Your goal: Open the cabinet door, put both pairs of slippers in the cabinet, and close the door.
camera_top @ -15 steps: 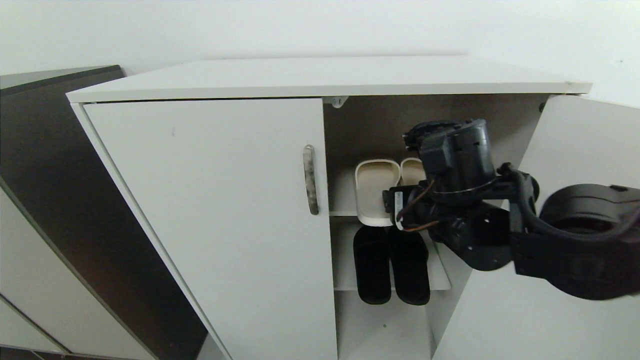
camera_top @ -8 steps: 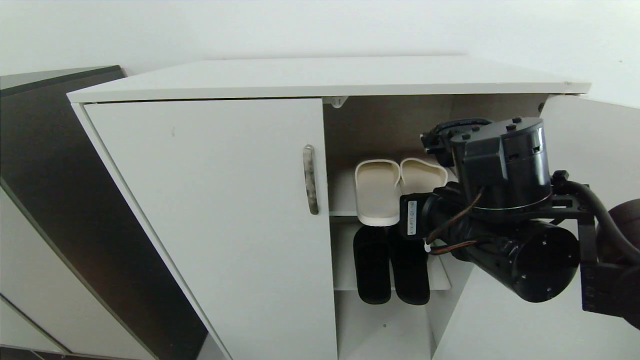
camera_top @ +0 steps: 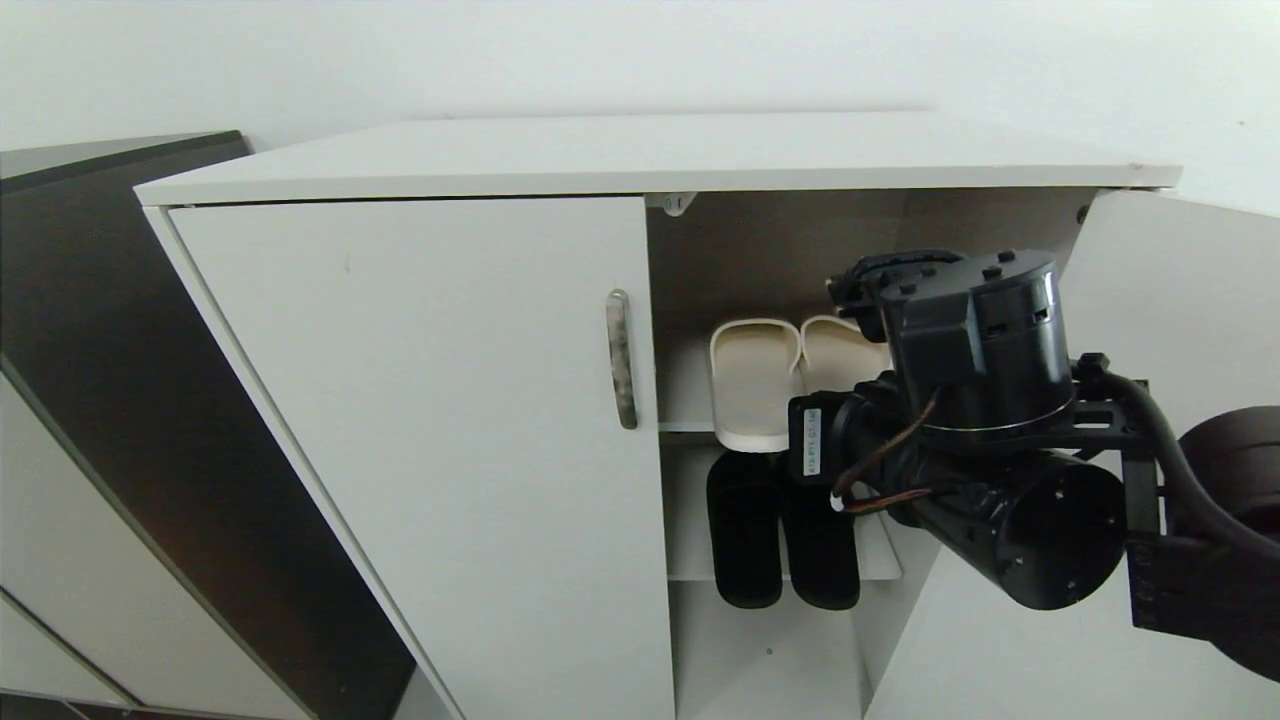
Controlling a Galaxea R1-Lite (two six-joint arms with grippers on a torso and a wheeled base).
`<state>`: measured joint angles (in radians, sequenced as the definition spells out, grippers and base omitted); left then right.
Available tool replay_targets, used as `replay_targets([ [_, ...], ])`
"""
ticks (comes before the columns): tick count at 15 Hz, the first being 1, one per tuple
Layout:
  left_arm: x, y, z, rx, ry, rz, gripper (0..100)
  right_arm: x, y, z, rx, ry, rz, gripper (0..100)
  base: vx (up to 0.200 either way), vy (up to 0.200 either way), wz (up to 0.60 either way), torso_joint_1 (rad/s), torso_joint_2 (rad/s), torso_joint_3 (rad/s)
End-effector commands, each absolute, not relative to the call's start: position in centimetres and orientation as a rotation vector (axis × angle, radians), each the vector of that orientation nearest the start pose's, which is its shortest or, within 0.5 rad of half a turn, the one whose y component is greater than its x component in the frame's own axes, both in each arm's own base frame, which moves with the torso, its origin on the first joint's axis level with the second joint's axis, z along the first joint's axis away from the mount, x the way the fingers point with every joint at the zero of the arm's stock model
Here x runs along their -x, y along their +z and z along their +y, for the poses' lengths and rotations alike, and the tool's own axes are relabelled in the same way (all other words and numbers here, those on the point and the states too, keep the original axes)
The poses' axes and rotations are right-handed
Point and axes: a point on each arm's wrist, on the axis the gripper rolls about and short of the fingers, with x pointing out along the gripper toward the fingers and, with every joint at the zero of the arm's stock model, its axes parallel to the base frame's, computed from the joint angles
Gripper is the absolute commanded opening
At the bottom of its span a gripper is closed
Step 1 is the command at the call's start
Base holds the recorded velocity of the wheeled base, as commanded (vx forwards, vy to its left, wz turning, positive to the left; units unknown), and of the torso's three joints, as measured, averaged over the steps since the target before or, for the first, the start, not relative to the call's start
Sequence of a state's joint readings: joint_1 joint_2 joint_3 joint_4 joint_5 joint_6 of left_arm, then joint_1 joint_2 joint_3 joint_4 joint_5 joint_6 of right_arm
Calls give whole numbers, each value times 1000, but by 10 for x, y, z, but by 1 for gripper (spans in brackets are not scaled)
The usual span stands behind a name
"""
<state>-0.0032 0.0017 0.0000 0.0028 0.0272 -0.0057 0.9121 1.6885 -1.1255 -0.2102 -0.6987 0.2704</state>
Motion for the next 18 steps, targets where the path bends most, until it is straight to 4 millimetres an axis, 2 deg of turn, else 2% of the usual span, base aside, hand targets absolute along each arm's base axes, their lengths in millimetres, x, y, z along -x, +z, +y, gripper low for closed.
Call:
replay_targets([
  [1, 23, 75, 1, 6, 25, 5, 0, -205, 232, 241, -6, 175, 276, 0, -200, 0, 0, 2, -2, 7],
  [18, 23, 75, 1, 8, 25, 5, 0, -209, 218, 246, -5, 173, 276, 0, -200, 0, 0, 3, 3, 1],
])
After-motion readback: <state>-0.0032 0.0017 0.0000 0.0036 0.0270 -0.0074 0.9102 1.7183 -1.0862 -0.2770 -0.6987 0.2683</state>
